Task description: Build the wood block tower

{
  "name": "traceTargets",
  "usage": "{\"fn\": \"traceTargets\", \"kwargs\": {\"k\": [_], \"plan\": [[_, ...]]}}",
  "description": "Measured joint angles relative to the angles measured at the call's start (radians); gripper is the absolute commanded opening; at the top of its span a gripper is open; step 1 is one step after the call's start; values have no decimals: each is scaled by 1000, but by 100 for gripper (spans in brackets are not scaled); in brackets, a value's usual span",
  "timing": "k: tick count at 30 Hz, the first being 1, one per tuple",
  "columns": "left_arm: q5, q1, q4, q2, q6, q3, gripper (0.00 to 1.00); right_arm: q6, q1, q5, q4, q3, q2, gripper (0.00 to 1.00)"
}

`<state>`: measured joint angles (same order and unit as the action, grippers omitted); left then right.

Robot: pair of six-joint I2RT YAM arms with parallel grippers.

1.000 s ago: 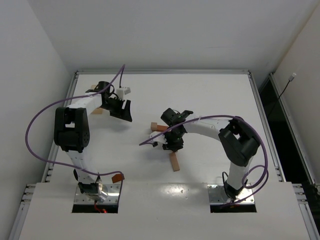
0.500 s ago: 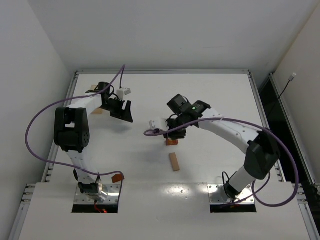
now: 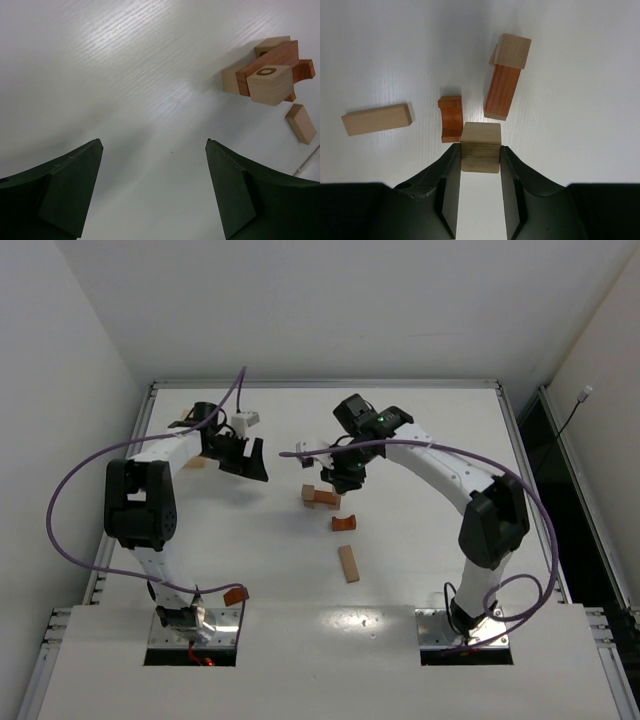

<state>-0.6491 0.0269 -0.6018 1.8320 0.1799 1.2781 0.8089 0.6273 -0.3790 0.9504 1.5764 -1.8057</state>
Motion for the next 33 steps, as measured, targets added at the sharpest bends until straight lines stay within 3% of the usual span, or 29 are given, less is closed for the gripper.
{"fn": "traceTargets", "kwargs": {"k": [2, 7, 33], "plan": [[18, 0, 16, -9, -13, 0, 83, -3, -5, -17, 8, 33, -34, 0], [58, 0, 62, -33, -49, -6, 100, -14, -3, -46, 26, 70, -77, 0], [121, -1, 167, -71, -142, -13, 100, -51, 5, -45, -8, 77, -208, 0]]}}
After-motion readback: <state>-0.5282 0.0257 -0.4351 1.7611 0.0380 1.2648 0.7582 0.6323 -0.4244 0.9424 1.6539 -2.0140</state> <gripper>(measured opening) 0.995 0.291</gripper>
